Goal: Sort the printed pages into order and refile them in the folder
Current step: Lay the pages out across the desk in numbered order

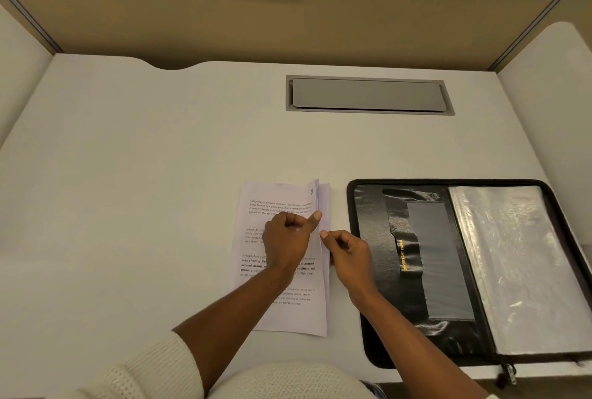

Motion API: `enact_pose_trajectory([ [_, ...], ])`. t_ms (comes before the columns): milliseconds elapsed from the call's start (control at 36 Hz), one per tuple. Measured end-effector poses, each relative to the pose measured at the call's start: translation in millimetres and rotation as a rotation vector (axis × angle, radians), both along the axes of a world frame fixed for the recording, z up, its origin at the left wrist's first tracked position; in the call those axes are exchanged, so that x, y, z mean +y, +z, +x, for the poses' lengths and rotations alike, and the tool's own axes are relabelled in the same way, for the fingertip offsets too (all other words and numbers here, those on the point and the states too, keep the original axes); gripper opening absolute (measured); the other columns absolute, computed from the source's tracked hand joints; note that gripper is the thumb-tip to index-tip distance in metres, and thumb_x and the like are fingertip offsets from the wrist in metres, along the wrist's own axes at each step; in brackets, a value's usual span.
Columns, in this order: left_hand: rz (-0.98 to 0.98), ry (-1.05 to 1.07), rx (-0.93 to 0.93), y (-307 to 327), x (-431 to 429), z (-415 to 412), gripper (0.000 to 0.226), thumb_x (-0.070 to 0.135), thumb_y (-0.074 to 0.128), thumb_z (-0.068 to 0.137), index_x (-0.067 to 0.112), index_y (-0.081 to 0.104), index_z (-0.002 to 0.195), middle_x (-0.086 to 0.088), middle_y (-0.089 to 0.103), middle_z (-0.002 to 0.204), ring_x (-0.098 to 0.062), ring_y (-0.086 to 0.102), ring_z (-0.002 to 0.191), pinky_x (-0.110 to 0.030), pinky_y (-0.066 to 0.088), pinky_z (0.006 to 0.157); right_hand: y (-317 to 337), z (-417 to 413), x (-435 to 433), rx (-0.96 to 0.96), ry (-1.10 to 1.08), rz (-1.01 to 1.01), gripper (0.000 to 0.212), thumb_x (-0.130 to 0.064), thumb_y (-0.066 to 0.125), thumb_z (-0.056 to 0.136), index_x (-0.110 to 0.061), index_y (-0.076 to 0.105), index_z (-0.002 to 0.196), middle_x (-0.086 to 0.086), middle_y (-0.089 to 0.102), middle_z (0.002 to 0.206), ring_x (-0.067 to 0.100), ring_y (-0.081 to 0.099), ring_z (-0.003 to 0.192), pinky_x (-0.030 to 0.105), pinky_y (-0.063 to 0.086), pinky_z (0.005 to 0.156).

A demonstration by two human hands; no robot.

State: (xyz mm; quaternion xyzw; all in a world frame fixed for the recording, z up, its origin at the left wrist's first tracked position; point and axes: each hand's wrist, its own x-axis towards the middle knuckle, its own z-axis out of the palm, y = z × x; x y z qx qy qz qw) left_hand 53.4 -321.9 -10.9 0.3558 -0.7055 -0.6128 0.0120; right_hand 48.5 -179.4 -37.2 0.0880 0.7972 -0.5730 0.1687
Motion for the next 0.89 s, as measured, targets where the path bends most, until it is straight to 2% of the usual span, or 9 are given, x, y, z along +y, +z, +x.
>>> enact_pose_trajectory([
  [139,-0.017,-0.026,-0.003,-5,-1,0,0.031,0.047,0.087,0.084,0.02,0.072,0.087,0.007,0.074,0.084,-0.012,0.07,0.082,-0.028,0.058,0.078,1,0,0,0.013,0.019,-0.008,0.037,-0.056,0.067,0.088,-0.022,0.078,0.096,-0.004,0.078,0.089,0.019,0.075,0.087,0.052,0.063,0.082],
  [278,-0.027,-0.022,-0.004,-7,-2,1,0.022,0.04,0.083,0.09,0.021,0.073,0.087,0.008,0.075,0.082,-0.009,0.07,0.08,-0.021,0.053,0.073,2,0,0,0.009,0.019,-0.004,0.026,-0.045,0.07,0.093,-0.02,0.077,0.095,-0.003,0.078,0.088,0.017,0.076,0.087,0.05,0.064,0.081],
  [361,-0.047,-0.027,-0.029,-12,-3,2,0.014,0.034,0.079,0.094,0.022,0.073,0.092,0.008,0.074,0.089,-0.011,0.07,0.088,-0.026,0.057,0.079,1,0,0,0.014,0.012,0.023,0.027,-0.046,0.07,0.093,-0.02,0.077,0.094,-0.004,0.077,0.085,0.019,0.074,0.083,0.051,0.063,0.08],
  [472,-0.059,-0.03,-0.037,-12,-4,2,0.005,0.027,0.075,0.098,0.022,0.073,0.097,0.005,0.073,0.098,-0.012,0.068,0.095,-0.023,0.054,0.08,0,-1,0,0.013,0.015,0.033,0.023,-0.043,0.071,0.095,-0.02,0.078,0.095,-0.004,0.077,0.085,0.018,0.073,0.082,0.05,0.064,0.081],
  [611,-0.047,-0.031,-0.051,-12,-3,1,0.004,0.025,0.074,0.098,0.024,0.073,0.094,0.005,0.073,0.099,-0.013,0.068,0.097,-0.029,0.057,0.087,2,-1,0,0.018,0.019,0.052,0.02,-0.039,0.071,0.096,-0.02,0.077,0.093,-0.005,0.076,0.083,0.017,0.073,0.079,0.048,0.064,0.079],
  [722,0.029,0.017,-0.07,-7,-3,-2,0.006,0.023,0.073,0.098,0.019,0.074,0.093,0.003,0.074,0.094,-0.012,0.068,0.091,-0.022,0.052,0.076,1,-1,0,0.007,0.017,0.044,0.022,-0.041,0.07,0.095,-0.021,0.076,0.094,-0.005,0.076,0.083,0.019,0.073,0.078,0.05,0.064,0.078],
  [806,0.071,0.042,-0.072,-2,-4,-1,0.006,0.02,0.075,0.095,0.015,0.076,0.091,0.006,0.076,0.088,-0.007,0.07,0.083,-0.014,0.047,0.067,2,1,0,-0.005,-0.006,0.014,0.033,-0.051,0.067,0.09,-0.02,0.075,0.098,-0.006,0.077,0.088,0.018,0.074,0.083,0.049,0.065,0.078],
  [889,0.092,0.056,-0.084,0,-4,0,0.006,0.019,0.076,0.092,0.014,0.075,0.09,0.006,0.077,0.088,-0.008,0.07,0.083,-0.015,0.047,0.066,2,1,-2,-0.006,-0.049,0.009,0.038,-0.055,0.067,0.088,-0.02,0.072,0.101,-0.005,0.077,0.094,0.017,0.075,0.086,0.047,0.065,0.078],
])
